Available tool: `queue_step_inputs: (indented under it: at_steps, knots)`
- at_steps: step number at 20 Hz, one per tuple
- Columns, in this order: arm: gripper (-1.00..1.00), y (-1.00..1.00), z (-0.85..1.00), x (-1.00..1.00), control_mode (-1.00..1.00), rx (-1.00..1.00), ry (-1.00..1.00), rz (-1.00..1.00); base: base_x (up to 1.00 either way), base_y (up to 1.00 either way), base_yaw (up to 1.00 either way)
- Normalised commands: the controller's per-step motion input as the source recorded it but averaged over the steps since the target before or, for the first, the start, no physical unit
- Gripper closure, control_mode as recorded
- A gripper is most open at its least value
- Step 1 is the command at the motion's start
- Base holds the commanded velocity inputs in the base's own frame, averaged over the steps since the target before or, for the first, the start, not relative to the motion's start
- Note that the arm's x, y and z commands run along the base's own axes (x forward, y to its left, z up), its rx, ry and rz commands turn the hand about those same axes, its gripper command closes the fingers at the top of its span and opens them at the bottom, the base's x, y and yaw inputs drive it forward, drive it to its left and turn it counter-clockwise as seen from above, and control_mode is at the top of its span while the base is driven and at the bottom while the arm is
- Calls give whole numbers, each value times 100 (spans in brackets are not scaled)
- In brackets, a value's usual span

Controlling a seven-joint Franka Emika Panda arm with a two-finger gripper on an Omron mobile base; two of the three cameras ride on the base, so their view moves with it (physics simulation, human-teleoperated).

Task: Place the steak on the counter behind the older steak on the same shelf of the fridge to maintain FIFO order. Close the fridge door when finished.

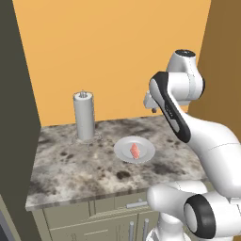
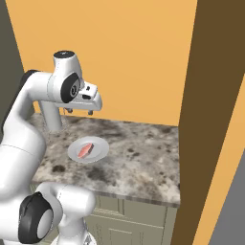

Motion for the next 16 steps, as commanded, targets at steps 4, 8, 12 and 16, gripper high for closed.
queue_step_inputs:
  at_steps: [4,8,12,16]
  knots:
    - [-100,0,0,0,-100,0,0,0,0,0,0]
    - [-100,1,-2,0,-100,0,0,0,0,0,0]
    - [-100,26,-58,0,-100,0,6,0,0,0,0]
    - [-100,0,-40,0,-100,2,4,0,0,0,0]
